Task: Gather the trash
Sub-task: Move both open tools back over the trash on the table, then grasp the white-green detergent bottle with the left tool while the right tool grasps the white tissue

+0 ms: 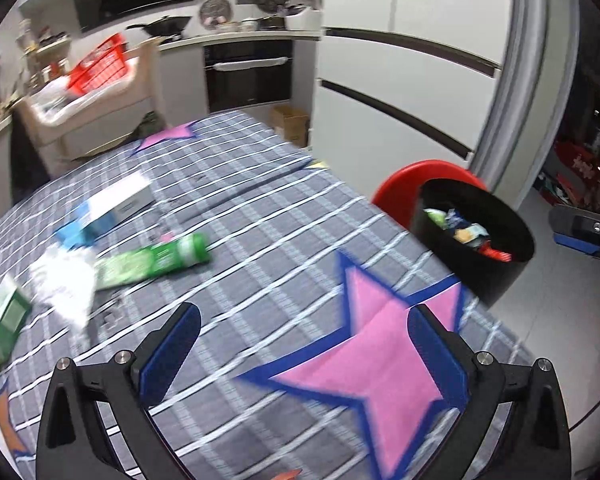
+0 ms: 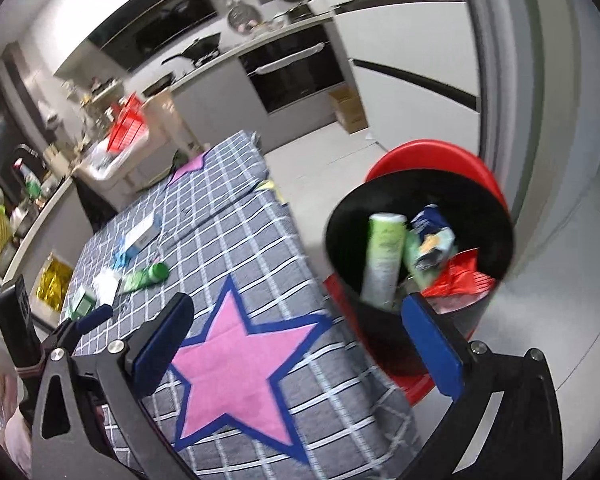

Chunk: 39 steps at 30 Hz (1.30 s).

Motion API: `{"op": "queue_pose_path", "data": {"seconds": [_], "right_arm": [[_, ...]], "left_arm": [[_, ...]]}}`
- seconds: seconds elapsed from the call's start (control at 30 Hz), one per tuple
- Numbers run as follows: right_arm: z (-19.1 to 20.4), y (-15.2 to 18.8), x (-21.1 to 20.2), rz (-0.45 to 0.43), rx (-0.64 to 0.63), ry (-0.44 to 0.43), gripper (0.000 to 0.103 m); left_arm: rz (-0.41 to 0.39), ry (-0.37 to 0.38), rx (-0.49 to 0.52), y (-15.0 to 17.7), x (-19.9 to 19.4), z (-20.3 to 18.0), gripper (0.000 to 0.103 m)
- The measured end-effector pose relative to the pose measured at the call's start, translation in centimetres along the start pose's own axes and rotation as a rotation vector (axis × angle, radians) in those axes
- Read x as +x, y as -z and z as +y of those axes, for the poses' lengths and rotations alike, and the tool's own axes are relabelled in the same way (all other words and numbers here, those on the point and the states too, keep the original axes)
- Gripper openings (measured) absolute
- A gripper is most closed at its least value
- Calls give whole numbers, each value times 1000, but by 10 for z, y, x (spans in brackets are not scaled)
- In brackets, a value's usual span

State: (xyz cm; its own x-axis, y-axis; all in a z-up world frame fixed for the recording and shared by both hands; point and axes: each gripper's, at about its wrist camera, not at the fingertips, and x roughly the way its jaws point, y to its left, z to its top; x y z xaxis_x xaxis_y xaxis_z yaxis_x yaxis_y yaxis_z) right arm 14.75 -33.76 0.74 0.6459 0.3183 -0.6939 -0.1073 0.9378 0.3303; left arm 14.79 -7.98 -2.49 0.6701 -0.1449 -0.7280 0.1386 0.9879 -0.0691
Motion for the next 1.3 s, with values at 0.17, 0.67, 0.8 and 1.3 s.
{"op": "queue_pose_path", "data": {"seconds": [0.17,0.67,0.8,1.3], "right_arm": [[37,9,16,48,-56,-14,103],[187,29,92,198,-298,-110,103],[231,35,114,232,-376,-138,103],[368,46,198,254,-628,-171,103]], "left_arm": [[22,-71,-59,22,-8,60,103],[10,-340,-260,50,-37,244,103],[3,-337,-304,52,-43,281,103],[90,-283,-306,31,0,352,103]]}}
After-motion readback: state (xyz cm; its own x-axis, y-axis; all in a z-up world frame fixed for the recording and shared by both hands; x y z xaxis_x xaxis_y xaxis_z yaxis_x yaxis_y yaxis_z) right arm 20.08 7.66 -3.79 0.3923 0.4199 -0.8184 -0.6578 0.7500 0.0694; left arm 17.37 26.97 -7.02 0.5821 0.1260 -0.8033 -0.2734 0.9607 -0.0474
